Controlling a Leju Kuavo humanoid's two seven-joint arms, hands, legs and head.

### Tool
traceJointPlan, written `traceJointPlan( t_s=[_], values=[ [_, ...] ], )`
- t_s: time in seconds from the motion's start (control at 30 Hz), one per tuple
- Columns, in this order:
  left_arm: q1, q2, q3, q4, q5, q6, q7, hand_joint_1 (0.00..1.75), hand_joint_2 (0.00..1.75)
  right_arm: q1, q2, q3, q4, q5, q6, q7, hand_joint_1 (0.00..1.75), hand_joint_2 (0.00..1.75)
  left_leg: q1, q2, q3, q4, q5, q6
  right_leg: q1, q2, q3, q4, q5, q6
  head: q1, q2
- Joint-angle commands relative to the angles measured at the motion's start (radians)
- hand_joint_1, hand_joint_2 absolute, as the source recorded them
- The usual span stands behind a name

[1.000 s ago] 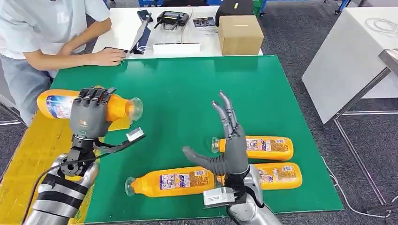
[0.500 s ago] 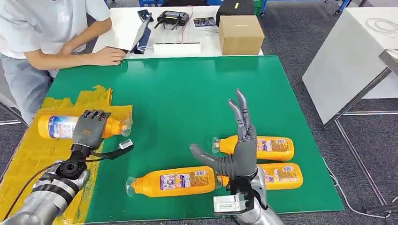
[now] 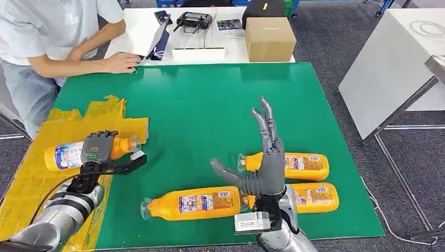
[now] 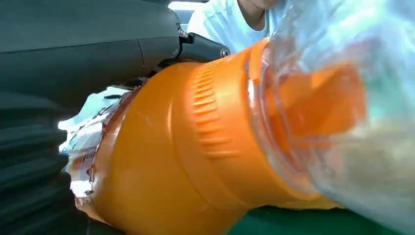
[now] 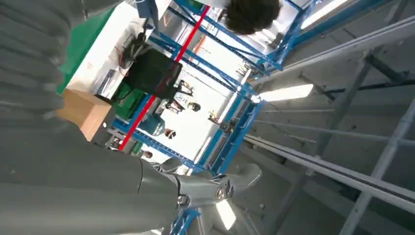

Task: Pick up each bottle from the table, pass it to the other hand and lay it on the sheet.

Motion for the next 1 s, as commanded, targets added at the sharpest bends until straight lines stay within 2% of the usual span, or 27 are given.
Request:
traceJointPlan(
  t_s=[0.03,0.3,0.37,0.53,0.6,0.73,0.8,0.9,1.0],
  values=[
    [-0.026,-0.035,0.077,0.102,0.022,0.026,-0.021,0.00,1.75,-0.043,-0.002,0.009,0.070,0.001,0.009,0.008,0.00,1.75,0.000,0.001,0.005,-0.001,-0.002,0.000,0.000,0.001,0.005,-0.001,-0.001,0.000,0.000,0.000],
    [-0.028,-0.037,0.079,0.102,0.024,0.025,-0.022,0.00,1.75,-0.043,-0.003,0.010,0.070,0.001,0.010,0.008,0.00,1.75,0.000,0.000,0.002,-0.001,0.000,0.000,0.000,0.001,0.003,-0.001,0.000,0.000,0.000,0.000],
    [-0.025,-0.039,0.095,0.098,0.040,0.031,-0.036,0.00,1.75,-0.044,-0.003,0.012,0.071,0.003,0.014,0.010,0.00,1.75,0.000,0.000,0.006,-0.001,-0.002,0.000,0.000,0.001,0.007,-0.001,-0.002,0.000,0.000,0.000],
    [-0.016,-0.044,0.120,0.086,0.066,0.028,-0.072,0.00,1.75,-0.048,0.002,0.011,0.079,0.011,0.016,0.014,0.00,1.75,0.000,0.001,0.003,-0.001,-0.001,0.000,0.000,0.001,0.003,-0.001,0.000,0.000,0.000,0.000],
    [-0.011,-0.054,0.136,0.077,0.086,0.022,-0.096,0.00,1.75,-0.049,0.003,0.009,0.079,0.016,0.017,0.017,0.00,1.75,0.000,0.001,0.006,-0.001,-0.002,0.000,0.000,0.001,0.006,-0.001,-0.002,0.000,0.000,0.000],
    [0.001,-0.090,0.181,0.036,0.187,-0.073,-0.193,0.00,1.75,-0.042,0.009,-0.002,0.077,0.032,0.019,0.027,0.00,1.75,0.000,-0.001,0.006,-0.001,-0.002,0.000,0.000,0.000,0.007,-0.002,-0.002,0.000,0.000,0.000],
    [0.007,-0.098,0.183,0.014,0.207,-0.081,-0.210,0.00,1.75,-0.041,0.010,-0.004,0.075,0.038,0.022,0.028,0.00,1.75,0.000,-0.001,0.008,-0.001,-0.003,0.001,0.000,-0.001,0.009,-0.002,-0.003,0.000,0.000,0.000],
    [0.010,-0.100,0.183,0.006,0.214,-0.081,-0.213,0.00,1.75,-0.040,0.011,-0.005,0.075,0.040,0.023,0.029,0.00,1.75,0.000,0.000,0.003,-0.001,0.000,0.000,0.000,0.000,0.003,-0.001,0.000,0.000,0.000,0.000],
    [0.063,-0.135,0.246,-0.121,0.418,-0.104,-0.396,0.00,1.75,-0.032,0.013,-0.012,0.071,0.050,0.024,0.028,0.00,1.75,0.000,-0.001,0.004,-0.001,-0.001,0.000,0.000,0.000,0.005,-0.001,-0.001,0.000,0.000,0.000]
  ],
)
